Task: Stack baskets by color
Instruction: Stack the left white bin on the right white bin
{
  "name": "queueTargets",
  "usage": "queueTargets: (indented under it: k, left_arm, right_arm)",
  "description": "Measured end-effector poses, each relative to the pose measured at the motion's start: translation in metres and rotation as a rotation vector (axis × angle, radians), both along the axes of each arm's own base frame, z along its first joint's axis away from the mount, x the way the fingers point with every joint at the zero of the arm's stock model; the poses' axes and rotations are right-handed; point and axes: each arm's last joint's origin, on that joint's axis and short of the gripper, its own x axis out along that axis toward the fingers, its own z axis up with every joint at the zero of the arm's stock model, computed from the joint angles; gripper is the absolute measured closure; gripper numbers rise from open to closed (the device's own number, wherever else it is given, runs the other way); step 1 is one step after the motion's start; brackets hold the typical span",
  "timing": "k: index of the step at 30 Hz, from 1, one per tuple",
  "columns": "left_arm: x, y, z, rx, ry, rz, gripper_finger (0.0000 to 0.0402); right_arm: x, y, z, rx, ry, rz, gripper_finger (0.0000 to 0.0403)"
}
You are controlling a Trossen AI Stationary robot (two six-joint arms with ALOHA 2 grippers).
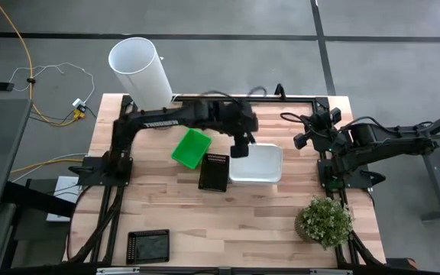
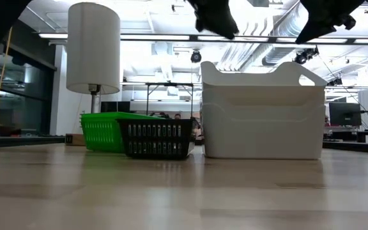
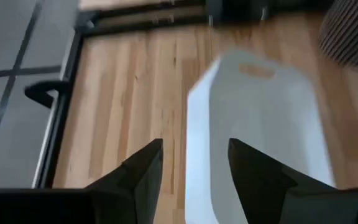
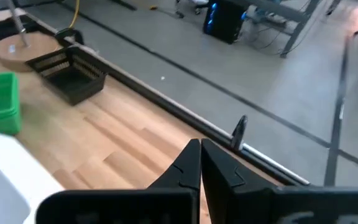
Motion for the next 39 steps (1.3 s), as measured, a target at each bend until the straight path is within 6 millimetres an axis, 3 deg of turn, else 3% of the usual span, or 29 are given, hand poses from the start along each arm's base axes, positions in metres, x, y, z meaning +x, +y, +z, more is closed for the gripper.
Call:
queueTargets:
  k: [4, 11, 17, 26, 32, 39]
  left_arm:
    - [-0.021, 0.006, 0.019, -0.074, -0.077, -0.002, 0.0236]
    - [-0.068, -0.005, 0.014, -0.100, -0.283, -0.021, 0.0250]
    - [-0.134, -0.030, -0.016, -0.096, -0.487, -0.010, 0.0259]
    - [-0.226, -0.076, -0.050, -0.025, -0.776, 0.039, 0.0294]
    - [-0.267, -0.090, -0.068, 0.019, -0.829, 0.102, 0.0390]
    - [-0.292, -0.092, -0.091, -0.019, -0.849, 0.138, 0.0400]
  right_arm:
    - [0.000, 0.001, -0.001, 0.029, 0.013, 0.032, 0.0403]
    - [0.000, 0.001, -0.003, 0.053, 0.027, 0.044, 0.0403]
    - [0.001, 0.003, -0.003, 0.104, 0.021, 0.087, 0.0379]
    - [0.019, 0.013, 0.000, 0.305, -0.097, 0.285, 0.0252]
    - [0.037, 0.017, -0.010, 0.375, -0.056, 0.292, 0.0205]
    - [0.038, 0.017, -0.016, 0.477, 0.014, 0.156, 0.0201]
